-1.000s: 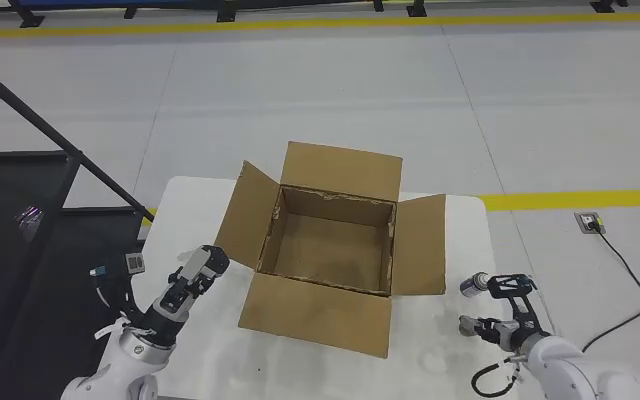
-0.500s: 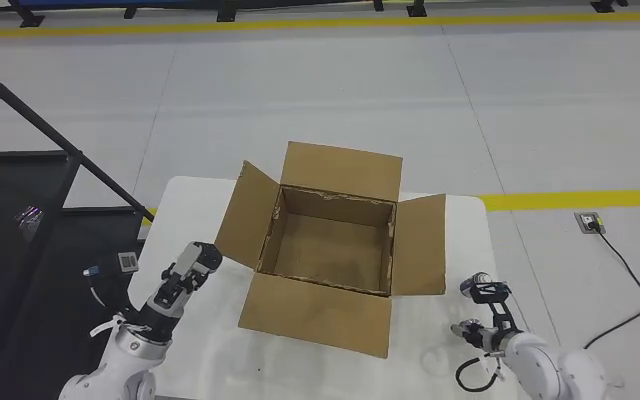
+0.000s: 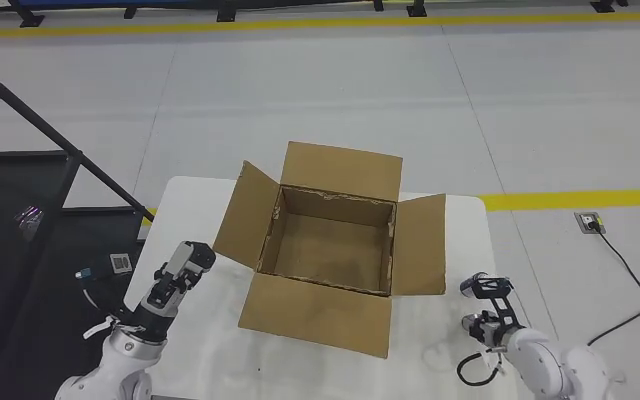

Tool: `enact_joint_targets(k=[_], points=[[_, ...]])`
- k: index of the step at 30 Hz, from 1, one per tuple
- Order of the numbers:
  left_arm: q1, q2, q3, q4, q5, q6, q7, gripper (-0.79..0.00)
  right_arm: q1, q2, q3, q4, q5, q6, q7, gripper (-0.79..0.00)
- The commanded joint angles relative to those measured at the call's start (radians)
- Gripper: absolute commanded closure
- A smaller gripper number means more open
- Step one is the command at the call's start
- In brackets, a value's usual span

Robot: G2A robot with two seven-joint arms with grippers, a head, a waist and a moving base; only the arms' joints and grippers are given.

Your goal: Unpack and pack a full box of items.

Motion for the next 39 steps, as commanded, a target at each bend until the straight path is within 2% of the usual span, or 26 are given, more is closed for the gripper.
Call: enact_joint_targets(k=[1,6,10,13,17,23,30,34,39], points=[[0.001,0.001,-0.003,-0.003,-0.003,0.000,0.000,-0.785,-0.028,0.003,0.027,-0.082,0.008,-0.005,-0.005,0.000],[0.007,0.005,-0.013,-0.008,-0.012,-0.004,-0.006,-0.785,-0.080,0.008,0.117,-0.315,0.046,0.053,-0.025,0.000],[0.016,0.008,-0.020,-0.007,-0.022,-0.011,-0.002,-0.785,-0.048,0.008,0.127,-0.472,0.072,0.133,-0.016,0.000],[0.029,0.009,-0.031,-0.011,-0.029,-0.021,0.014,-0.785,0.026,0.009,0.064,-0.530,0.046,0.180,0.005,0.000],[0.055,0.010,-0.061,-0.020,-0.047,-0.040,0.044,-0.785,0.192,0.007,-0.116,-0.512,-0.018,0.228,0.050,0.000],[0.116,0.011,-0.122,-0.042,-0.088,-0.073,0.075,-0.785,0.494,-0.022,-0.478,-0.345,-0.118,0.289,0.134,0.000],[0.116,0.011,-0.122,-0.042,-0.088,-0.073,0.075,-0.785,0.817,-0.116,-0.862,0.023,-0.116,0.419,0.159,0.000],[0.116,0.011,-0.122,-0.042,-0.088,-0.073,0.075,-0.785,0.946,-0.187,-1.014,0.268,-0.052,0.467,0.137,0.000],[0.121,0.011,-0.124,-0.047,-0.082,-0.067,0.089,-0.785,1.036,-0.277,-1.126,0.531,0.052,0.505,0.077,0.000]])
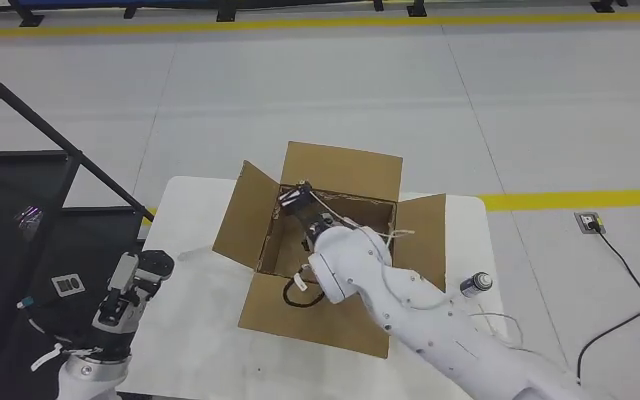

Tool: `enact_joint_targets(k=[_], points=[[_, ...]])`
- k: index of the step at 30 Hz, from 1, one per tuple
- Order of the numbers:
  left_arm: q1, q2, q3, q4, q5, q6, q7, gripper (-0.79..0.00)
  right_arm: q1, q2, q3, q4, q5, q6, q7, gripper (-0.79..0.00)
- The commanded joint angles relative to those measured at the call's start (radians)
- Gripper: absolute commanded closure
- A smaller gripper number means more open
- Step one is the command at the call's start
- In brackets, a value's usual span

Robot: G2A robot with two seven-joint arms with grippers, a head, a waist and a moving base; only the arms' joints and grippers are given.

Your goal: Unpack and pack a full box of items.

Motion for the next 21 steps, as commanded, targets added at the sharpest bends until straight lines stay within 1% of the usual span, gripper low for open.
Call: enact_joint_targets(k=[1,5,9,15,21], points=[[0.005,0.000,-0.004,0.000,0.002,0.000,0.008,-0.785,0.029,-0.036,-0.034,0.118,0.046,0.008,-0.022,0.000],[0.011,0.001,-0.015,0.004,0.000,-0.003,0.023,-0.785,0.065,-0.099,-0.078,0.286,0.114,0.022,-0.067,0.000],[0.018,0.002,-0.030,0.006,-0.012,-0.005,0.026,-0.785,0.093,-0.158,-0.093,0.422,0.189,0.025,-0.126,0.000],[0.033,0.003,-0.040,-0.005,-0.013,-0.007,0.032,-0.785,0.138,-0.228,-0.093,0.597,0.255,0.055,-0.207,0.000],[0.047,0.003,-0.040,-0.012,-0.018,-0.014,0.035,-0.785,0.158,-0.293,-0.090,0.736,0.318,0.065,-0.275,0.000]])
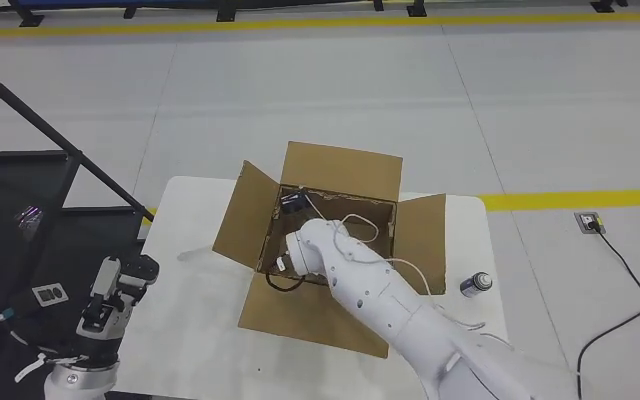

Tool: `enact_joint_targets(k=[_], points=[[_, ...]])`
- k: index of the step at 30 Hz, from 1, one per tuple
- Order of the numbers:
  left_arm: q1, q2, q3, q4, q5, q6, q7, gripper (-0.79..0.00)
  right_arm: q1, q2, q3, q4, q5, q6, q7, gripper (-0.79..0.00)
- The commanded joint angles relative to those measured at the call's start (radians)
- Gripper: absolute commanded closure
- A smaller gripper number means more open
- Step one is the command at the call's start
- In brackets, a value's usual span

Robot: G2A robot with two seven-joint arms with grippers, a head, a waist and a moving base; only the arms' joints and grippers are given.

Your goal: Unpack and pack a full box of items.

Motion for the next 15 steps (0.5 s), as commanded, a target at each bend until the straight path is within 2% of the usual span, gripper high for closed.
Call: enact_joint_targets(k=[1,7,8,9,11,12,15], points=[[0.005,0.000,-0.001,-0.001,-0.003,-0.003,0.000,-0.785,0.006,-0.020,0.001,0.048,0.022,-0.010,-0.013,0.000],[0.017,0.001,-0.012,-0.006,-0.014,-0.008,-0.001,-0.785,0.024,-0.077,-0.011,0.153,0.037,-0.024,-0.045,0.000],[0.020,0.001,-0.012,-0.008,-0.015,-0.010,-0.002,-0.785,0.028,-0.086,-0.015,0.166,0.031,-0.019,-0.055,-0.080],[0.022,0.001,-0.012,-0.010,-0.015,-0.010,-0.003,-0.785,0.027,-0.094,-0.020,0.174,0.026,-0.015,-0.062,-0.354],[0.024,0.001,-0.011,-0.013,-0.013,-0.011,-0.004,-0.785,0.028,-0.111,-0.030,0.191,0.012,-0.009,-0.071,-0.560],[0.024,0.001,-0.010,-0.013,-0.012,-0.011,-0.004,-0.785,0.028,-0.119,-0.034,0.199,0.006,-0.006,-0.071,-0.631],[0.022,0.002,-0.007,-0.014,-0.009,-0.010,-0.005,-0.785,0.032,-0.140,-0.041,0.228,-0.005,-0.003,-0.075,-0.680]])
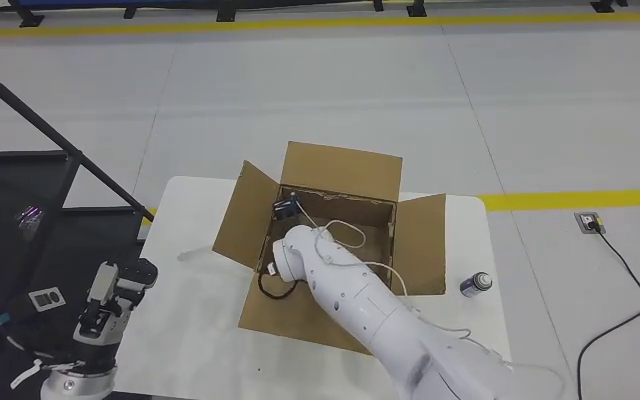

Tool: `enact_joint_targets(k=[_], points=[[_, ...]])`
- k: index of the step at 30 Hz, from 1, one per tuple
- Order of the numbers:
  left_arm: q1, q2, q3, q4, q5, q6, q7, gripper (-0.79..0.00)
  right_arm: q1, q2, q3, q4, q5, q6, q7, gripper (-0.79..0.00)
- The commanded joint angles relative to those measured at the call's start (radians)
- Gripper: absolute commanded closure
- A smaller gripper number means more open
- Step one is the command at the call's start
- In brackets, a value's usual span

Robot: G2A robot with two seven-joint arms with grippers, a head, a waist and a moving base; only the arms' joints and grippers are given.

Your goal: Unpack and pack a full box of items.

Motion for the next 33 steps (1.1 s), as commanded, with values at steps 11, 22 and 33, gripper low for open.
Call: enact_joint_targets(k=[11,22,33], points=[[0.004,0.002,-0.008,0.004,-0.010,-0.010,-0.008,-0.785,0.026,-0.055,0.022,0.106,0.016,-0.032,-0.030,-0.736],[0.001,0.005,-0.016,-0.002,-0.011,-0.003,-0.019,-0.785,0.067,-0.052,0.076,0.092,0.040,-0.093,-0.062,-0.785],[-0.031,0.010,0.001,-0.006,0.015,0.030,-0.029,-0.785,0.012,0.039,0.138,-0.099,-0.051,-0.070,-0.043,-0.785]])
